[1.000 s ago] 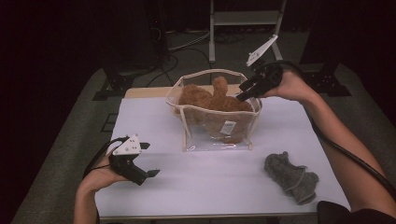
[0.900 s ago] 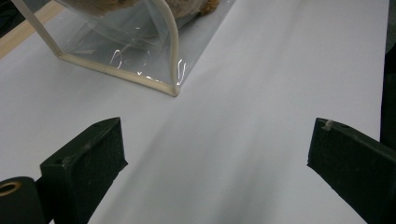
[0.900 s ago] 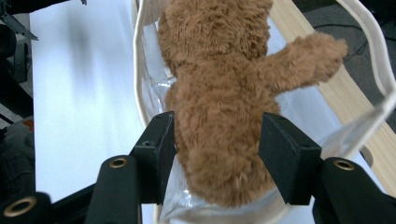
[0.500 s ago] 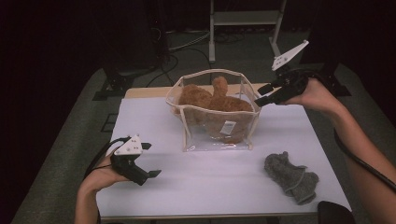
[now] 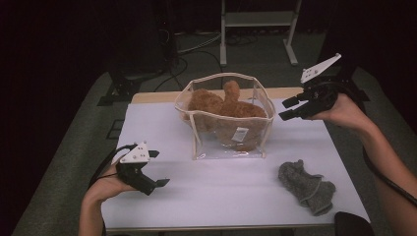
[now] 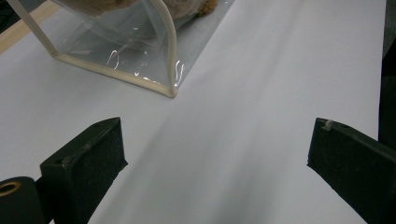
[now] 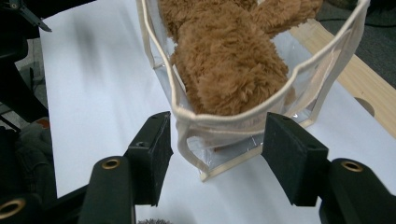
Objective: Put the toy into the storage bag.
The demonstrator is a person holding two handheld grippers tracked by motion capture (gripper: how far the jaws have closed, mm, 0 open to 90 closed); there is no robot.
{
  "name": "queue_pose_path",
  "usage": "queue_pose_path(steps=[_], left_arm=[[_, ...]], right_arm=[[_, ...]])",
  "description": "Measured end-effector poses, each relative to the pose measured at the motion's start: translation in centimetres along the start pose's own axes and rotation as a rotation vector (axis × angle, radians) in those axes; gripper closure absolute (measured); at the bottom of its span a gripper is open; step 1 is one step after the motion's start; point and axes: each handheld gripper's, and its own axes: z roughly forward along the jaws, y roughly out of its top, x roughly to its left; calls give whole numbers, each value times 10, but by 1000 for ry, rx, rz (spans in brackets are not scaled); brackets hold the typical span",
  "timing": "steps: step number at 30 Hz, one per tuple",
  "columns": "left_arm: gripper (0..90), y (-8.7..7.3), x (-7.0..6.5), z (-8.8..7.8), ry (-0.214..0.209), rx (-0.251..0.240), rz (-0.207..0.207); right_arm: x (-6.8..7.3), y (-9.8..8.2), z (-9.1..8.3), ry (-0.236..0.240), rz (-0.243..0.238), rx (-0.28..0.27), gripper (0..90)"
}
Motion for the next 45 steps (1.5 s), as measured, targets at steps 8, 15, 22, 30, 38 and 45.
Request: queue_pose_path(steps=[8, 15, 22, 30, 38, 45], left_arm=[[32, 0, 0, 0, -3, -1, -4], [32, 0, 0, -1, 2, -6, -5], [32, -1, 0, -1, 2, -6, -9], [32, -1, 0, -1, 2, -5, -13], [32, -1, 0, -2, 5, -8, -13], [32, -1, 0, -3, 8, -12, -16]], right_arm=[[-1, -18, 2, 5, 23, -16, 392], [-3, -37, 8, 16, 50, -22, 382], [-3, -50, 13, 23, 64, -35, 371], [-2, -66, 22, 32, 94, -38, 352], [-1, -83, 30, 37, 116, -34, 335], [1, -97, 38, 40, 129, -29, 318]])
